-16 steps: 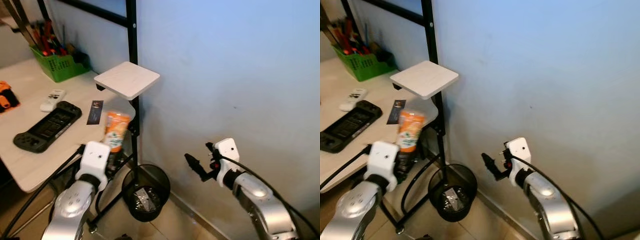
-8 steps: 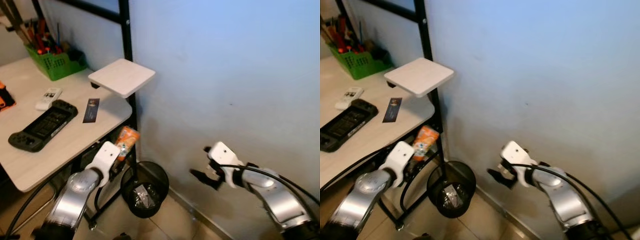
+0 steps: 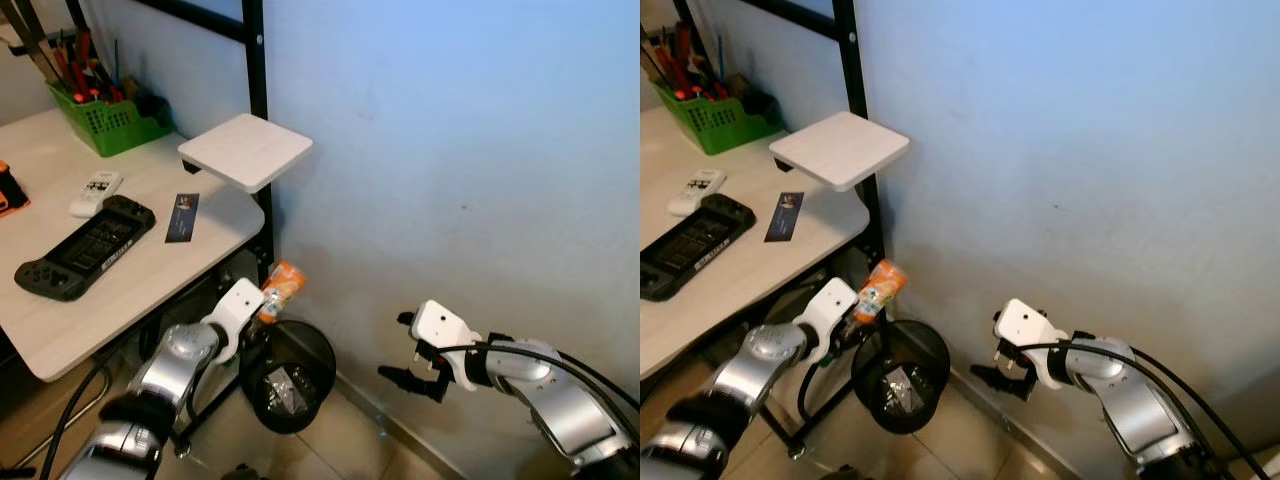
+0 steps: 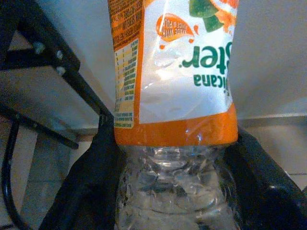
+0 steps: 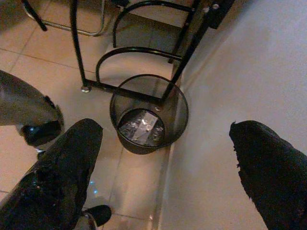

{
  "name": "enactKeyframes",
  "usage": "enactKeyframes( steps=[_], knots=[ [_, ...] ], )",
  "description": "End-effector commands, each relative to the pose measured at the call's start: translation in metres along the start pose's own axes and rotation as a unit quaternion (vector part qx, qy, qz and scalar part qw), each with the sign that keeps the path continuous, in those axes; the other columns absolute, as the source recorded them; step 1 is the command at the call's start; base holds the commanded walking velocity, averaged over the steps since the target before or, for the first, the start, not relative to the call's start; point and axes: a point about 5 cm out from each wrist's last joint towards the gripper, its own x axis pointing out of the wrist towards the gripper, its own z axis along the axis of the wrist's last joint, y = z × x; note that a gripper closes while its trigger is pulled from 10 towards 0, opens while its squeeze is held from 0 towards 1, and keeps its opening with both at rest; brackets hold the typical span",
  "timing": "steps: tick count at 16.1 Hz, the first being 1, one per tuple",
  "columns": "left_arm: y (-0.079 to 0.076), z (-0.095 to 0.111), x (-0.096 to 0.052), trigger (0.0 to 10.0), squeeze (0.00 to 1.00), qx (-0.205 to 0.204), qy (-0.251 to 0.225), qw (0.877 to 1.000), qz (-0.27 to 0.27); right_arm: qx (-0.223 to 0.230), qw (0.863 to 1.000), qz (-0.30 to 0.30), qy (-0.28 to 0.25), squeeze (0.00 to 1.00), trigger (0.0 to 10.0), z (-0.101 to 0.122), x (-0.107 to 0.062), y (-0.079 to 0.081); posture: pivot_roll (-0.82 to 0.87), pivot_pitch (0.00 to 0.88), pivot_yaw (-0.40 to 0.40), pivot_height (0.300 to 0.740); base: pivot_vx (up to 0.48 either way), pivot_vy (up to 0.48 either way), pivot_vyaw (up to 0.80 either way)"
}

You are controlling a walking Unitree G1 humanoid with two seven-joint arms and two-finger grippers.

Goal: Clean up the room

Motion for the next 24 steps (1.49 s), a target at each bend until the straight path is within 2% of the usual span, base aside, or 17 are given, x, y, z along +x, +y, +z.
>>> enactKeyframes(
  steps=[1,2,3,5,6,7,9,18,19,20,22,23,24],
  knots=[
    [0.0,0.0,0.001,10.0,0.0,0.014,0.004,1.0,-0.006,-0.004,1.0,0.002,0.003,0.0,10.0,0.001,-0.004,0.0,-0.06,0.0,-0.03,0.74,0.0,0.0,0.0],
    [0.005,0.003,0.002,10.0,0.0,0.017,-0.001,1.0,-0.004,-0.001,1.0,0.006,-0.001,0.0,10.0,0.001,-0.005,0.002,-0.07,0.0,-0.028,0.74,0.0,0.0,0.0],
    [0.007,0.006,0.002,10.0,0.09,0.016,-0.007,1.0,-0.004,-0.001,1.0,0.007,-0.001,0.0,10.0,0.0,-0.006,0.003,-0.07,0.0,-0.028,0.74,0.0,0.0,0.0],
    [0.011,0.016,0.004,10.0,0.66,0.027,-0.03,0.999,-0.006,0.0,1.0,0.009,-0.001,0.0,10.0,0.0,-0.008,0.004,-0.07,0.0,-0.027,0.74,0.0,0.0,0.0],
    [0.012,0.018,0.005,10.0,0.66,0.033,-0.034,0.999,-0.007,0.001,1.0,0.009,-0.001,0.0,10.0,0.001,-0.009,0.004,-0.07,0.0,-0.027,0.74,0.0,0.0,0.0],
    [0.015,0.022,0.005,10.0,0.99,0.048,-0.034,0.998,-0.001,0.001,1.0,0.009,-0.002,0.0,10.0,0.002,-0.009,0.004,-0.08,0.0,-0.025,0.74,0.0,0.0,0.0],
    [0.023,0.024,0.004,10.0,1.0,0.067,-0.028,0.997,0.015,0.003,1.0,0.008,-0.006,0.0,10.0,0.003,-0.009,0.004,-0.08,0.0,-0.024,0.74,0.0,0.0,0.0],
    [0.025,0.031,0.005,10.0,1.0,0.057,-0.045,0.997,0.011,0.005,1.0,0.015,-0.013,0.0,10.0,0.007,-0.011,0.005,-0.08,0.0,-0.024,0.74,0.0,0.0,0.0],
    [0.027,0.035,0.004,10.0,1.0,0.025,-0.073,0.997,0.023,0.018,1.0,0.002,-0.017,0.0,10.0,0.006,-0.011,0.005,-0.08,0.0,-0.015,0.74,0.0,0.0,0.0],
    [0.028,0.037,0.004,10.0,1.0,0.011,-0.085,0.996,0.027,0.024,1.0,-0.003,-0.02,0.0,10.0,0.006,-0.012,0.005,-0.08,0.0,-0.015,0.74,0.0,0.0,0.0],
    [0.023,0.048,0.003,10.0,1.0,-0.049,-0.153,0.986,0.03,0.081,0.994,-0.055,-0.045,0.0,10.0,0.005,-0.015,0.005,-0.06,0.0,-0.004,0.74,0.0,0.0,0.0],
    [0.021,0.05,0.003,10.0,1.0,-0.052,-0.165,0.985,0.029,0.094,0.992,-0.069,-0.047,0.0,10.0,0.004,-0.016,0.005,-0.06,0.0,0.002,0.74,0.0,0.0,0.0],
    [0.011,0.06,-0.001,10.0,1.0,-0.048,-0.209,0.976,0.025,0.13,0.98,-0.135,-0.06,0.0,10.0,0.001,-0.018,0.001,-0.06,0.0,0.024,0.74,0.0,0.0,0.0]
  ],
)
